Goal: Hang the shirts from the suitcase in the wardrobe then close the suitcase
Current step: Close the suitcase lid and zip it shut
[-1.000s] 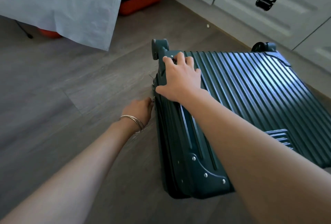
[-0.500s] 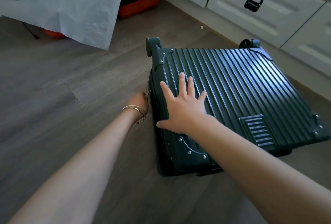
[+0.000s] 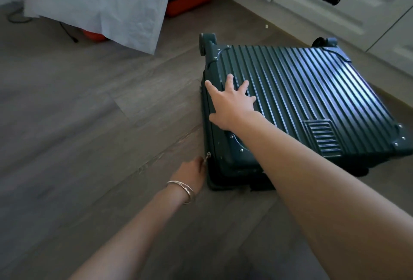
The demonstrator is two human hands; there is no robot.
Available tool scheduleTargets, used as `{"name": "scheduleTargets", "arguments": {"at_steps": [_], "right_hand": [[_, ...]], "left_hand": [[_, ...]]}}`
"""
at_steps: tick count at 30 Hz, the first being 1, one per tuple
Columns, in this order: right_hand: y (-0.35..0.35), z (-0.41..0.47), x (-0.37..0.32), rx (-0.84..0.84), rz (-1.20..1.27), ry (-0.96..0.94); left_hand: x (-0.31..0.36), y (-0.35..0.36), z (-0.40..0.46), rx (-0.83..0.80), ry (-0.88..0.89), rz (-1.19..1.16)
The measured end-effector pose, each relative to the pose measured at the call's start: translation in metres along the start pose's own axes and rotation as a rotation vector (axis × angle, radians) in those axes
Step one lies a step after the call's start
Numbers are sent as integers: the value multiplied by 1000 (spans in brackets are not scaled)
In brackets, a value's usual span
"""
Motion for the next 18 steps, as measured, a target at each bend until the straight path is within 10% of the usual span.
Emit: {"name": "scheduleTargets", "arguments": {"at_steps": [10,18], "right_hand": [[24,-67,21,-416,-333,-203],[-1,-65,4,-34,-294,-406]], "left_hand": [[-3,-8,12,26,-6,-27],[-17,-28,13,89,-26,-21]]}}
Point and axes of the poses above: each hand's wrist, its own z-axis towards the middle knuckle, its own y-axis out of the palm, x = y × z, the point moved 6 cm from there along z, towards the middle knuckle, and after that the axes turned 15 degrees about z, right-handed, at the moved point
